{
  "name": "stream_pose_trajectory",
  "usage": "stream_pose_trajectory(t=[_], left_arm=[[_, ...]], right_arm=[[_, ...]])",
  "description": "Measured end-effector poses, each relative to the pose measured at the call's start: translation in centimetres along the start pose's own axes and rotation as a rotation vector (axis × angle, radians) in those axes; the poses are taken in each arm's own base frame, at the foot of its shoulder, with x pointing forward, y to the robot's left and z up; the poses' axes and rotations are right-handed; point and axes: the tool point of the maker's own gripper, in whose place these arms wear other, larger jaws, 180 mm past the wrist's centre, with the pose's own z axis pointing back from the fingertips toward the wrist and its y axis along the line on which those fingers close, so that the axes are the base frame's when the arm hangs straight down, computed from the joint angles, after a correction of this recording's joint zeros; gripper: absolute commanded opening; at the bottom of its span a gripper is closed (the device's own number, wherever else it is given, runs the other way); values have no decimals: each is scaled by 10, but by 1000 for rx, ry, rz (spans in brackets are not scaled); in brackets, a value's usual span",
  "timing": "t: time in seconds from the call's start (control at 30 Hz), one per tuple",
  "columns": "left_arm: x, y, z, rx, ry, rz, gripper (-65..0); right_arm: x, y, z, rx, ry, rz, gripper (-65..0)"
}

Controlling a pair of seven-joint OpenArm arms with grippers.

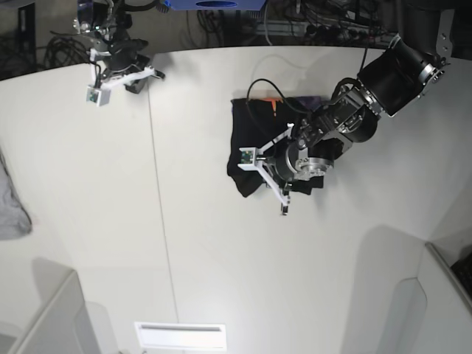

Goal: Fold the T-shirt properly

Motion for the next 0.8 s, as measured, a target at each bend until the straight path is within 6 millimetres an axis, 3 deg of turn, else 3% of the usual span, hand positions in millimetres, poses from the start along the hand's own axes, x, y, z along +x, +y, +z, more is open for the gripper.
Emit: stream_pose_trajectory(t=[0.27,0.8], left_arm=[[20,12,-14,14,-4,13,-650],[20,17,-12,17,-10,14,-650]], right_arm=[[3,2,-1,4,-7,0,-650],[15,7,-4,16,-35,4,-650]])
